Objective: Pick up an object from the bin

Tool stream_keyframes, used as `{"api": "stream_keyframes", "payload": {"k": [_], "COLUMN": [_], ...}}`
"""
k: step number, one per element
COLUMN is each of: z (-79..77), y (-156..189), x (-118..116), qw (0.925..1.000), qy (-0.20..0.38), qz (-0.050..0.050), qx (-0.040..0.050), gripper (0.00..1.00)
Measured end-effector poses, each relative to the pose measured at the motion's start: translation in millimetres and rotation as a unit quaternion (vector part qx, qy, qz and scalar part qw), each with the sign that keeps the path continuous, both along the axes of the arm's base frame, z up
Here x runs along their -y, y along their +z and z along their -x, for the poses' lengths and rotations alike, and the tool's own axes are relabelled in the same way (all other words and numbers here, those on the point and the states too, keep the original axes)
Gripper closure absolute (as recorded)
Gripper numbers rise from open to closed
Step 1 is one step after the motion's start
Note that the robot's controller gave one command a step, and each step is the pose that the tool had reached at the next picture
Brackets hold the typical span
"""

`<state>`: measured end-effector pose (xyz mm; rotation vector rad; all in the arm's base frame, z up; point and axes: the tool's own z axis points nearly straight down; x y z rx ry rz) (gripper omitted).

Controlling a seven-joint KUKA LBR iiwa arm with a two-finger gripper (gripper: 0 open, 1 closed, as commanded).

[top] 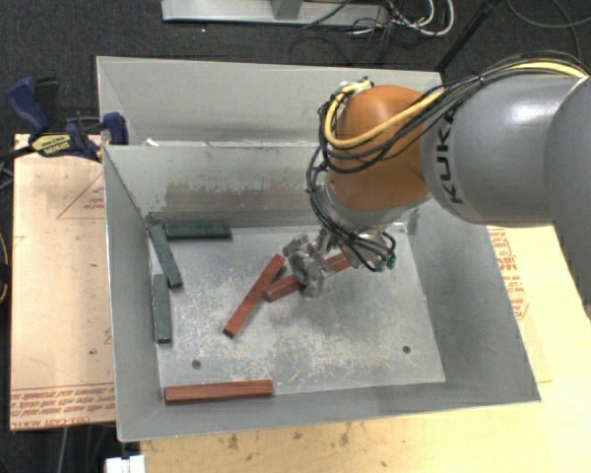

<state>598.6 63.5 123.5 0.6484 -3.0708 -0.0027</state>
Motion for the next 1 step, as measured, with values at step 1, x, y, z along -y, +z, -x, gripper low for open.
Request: {"api": "stream_keyframes", "payload": {"k": [1], "z": [-26.8], "y": [53.0], "x": [-10.9], "qw": [0.9999], "qy": [-0.013], "qz": [0.0], "qx": [0.0037], "gripper": [1.0]}}
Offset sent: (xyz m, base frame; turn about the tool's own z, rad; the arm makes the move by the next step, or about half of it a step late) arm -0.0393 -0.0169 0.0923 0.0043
